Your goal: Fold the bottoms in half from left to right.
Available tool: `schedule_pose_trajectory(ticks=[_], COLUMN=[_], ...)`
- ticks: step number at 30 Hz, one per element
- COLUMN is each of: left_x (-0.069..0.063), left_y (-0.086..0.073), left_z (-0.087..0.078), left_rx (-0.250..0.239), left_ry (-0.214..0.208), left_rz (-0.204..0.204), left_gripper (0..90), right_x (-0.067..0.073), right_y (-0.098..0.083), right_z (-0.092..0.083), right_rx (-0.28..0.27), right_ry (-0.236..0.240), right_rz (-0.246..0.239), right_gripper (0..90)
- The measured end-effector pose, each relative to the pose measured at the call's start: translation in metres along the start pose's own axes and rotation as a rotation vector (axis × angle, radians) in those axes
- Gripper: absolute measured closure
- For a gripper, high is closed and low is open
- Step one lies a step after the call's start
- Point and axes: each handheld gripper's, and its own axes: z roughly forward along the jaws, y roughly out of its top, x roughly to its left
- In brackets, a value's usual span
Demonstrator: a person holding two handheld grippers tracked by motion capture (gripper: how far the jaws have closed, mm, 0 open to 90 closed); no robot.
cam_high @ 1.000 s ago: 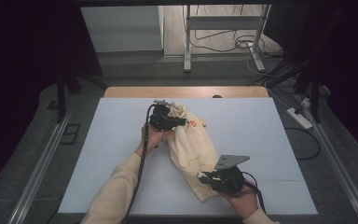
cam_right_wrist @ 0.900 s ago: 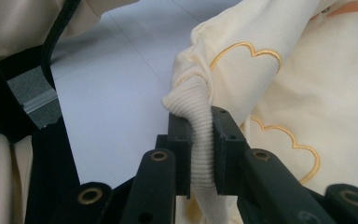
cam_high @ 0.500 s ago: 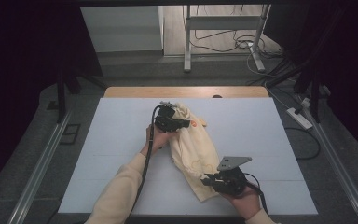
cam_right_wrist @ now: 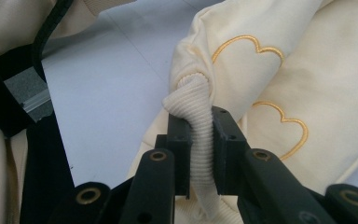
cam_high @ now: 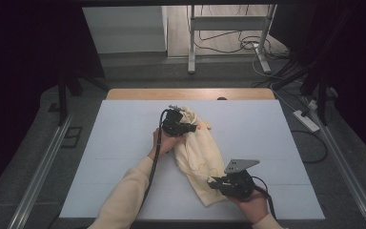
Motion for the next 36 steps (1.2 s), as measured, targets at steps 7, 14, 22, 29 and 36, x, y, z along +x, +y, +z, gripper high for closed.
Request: schedule_pose_trajectory(ticks=[7, 14, 22, 29, 36], left_x=[0.000, -0.001, -0.012, -0.016, -0.015], left_y=[0.000, 0.001, 0.001, -0.008, -0.022], left_z=[0.001, -0.002, -0.017, -0.041, -0.051], left_rx=[0.003, -0.011, -0.054, -0.090, -0.078], left_ry=[-0.004, -0.017, 0.024, 0.017, 0.019], left_rz=[-0.001, -0.002, 0.045, 0.070, 0.085], left_gripper=[78.6, 69.5, 40.7, 37.1, 36.5], right_x=[-0.002, -0.004, -0.007, -0.009, -0.007], right_y=[0.000, -0.001, 0.001, 0.009, 0.024], right_z=[0.000, -0.001, -0.008, -0.014, -0.018], right_rx=[0.001, -0.003, -0.023, -0.044, -0.065], right_ry=[-0.001, -0.014, -0.088, -0.112, -0.110], right_rz=[0.003, 0.003, 0.002, 0.015, 0.014], right_gripper=[78.7, 77.9, 42.8, 35.6, 35.1])
